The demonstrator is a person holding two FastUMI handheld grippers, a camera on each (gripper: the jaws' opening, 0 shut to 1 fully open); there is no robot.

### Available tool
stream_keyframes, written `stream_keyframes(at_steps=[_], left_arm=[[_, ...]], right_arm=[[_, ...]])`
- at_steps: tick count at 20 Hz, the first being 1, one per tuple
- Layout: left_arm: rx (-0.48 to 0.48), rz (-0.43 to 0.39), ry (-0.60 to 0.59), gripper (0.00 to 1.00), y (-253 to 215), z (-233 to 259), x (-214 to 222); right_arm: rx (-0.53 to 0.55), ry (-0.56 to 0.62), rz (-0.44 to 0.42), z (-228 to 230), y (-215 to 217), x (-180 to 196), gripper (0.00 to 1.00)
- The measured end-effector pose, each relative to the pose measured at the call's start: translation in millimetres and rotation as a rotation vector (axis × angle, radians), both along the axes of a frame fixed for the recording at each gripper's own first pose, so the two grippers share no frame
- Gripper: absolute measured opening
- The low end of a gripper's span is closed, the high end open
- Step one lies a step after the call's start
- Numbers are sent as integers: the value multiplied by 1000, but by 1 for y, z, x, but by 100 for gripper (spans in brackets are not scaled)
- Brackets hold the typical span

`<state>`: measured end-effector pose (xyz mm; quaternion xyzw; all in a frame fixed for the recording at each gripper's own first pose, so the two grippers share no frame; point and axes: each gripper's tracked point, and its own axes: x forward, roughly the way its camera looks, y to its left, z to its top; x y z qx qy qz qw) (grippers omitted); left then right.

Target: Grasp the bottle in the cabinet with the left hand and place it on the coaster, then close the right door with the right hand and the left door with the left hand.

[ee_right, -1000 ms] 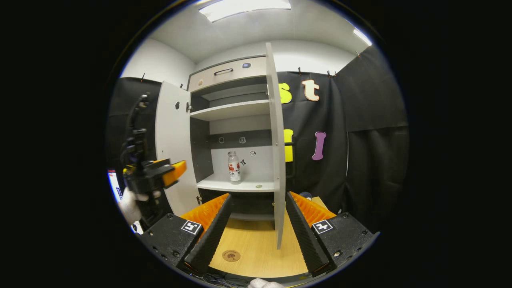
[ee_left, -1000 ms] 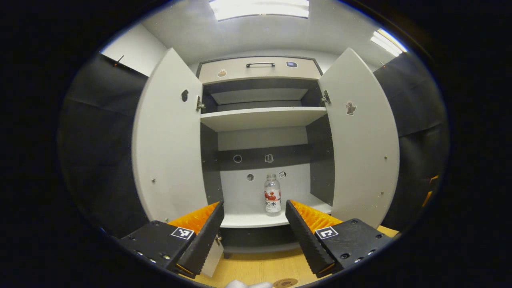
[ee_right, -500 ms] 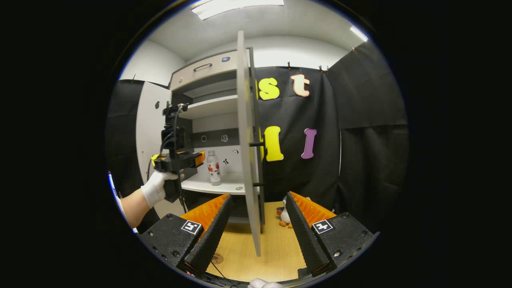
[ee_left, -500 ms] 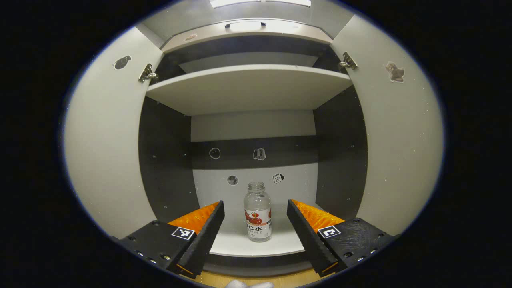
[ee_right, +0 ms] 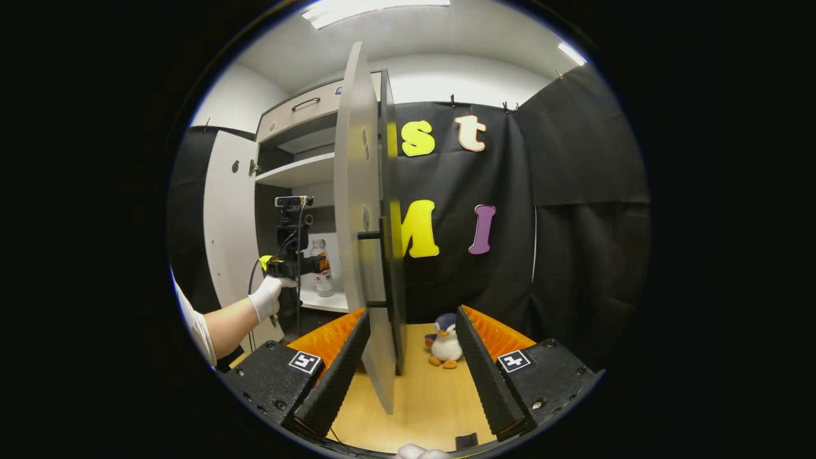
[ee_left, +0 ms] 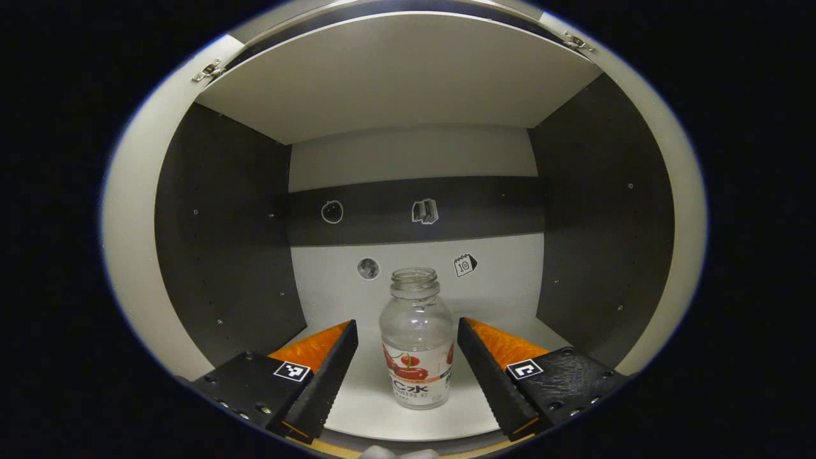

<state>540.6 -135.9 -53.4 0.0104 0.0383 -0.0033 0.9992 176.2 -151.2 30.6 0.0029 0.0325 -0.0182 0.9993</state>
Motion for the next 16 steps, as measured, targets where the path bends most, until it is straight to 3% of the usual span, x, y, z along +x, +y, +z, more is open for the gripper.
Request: stream_keyframes(at_steps=[9, 12, 16], left_arm=[[6, 8, 28, 96, 2, -20, 32], [4, 31, 30, 77, 11, -14, 26], [7, 22, -11, 75, 22, 16, -6]], right_arm=[[-11, 33, -9, -10, -4, 9, 83], [-13, 42, -7, -11, 1, 6, 83], [-15, 26, -9, -9, 10, -2, 83]])
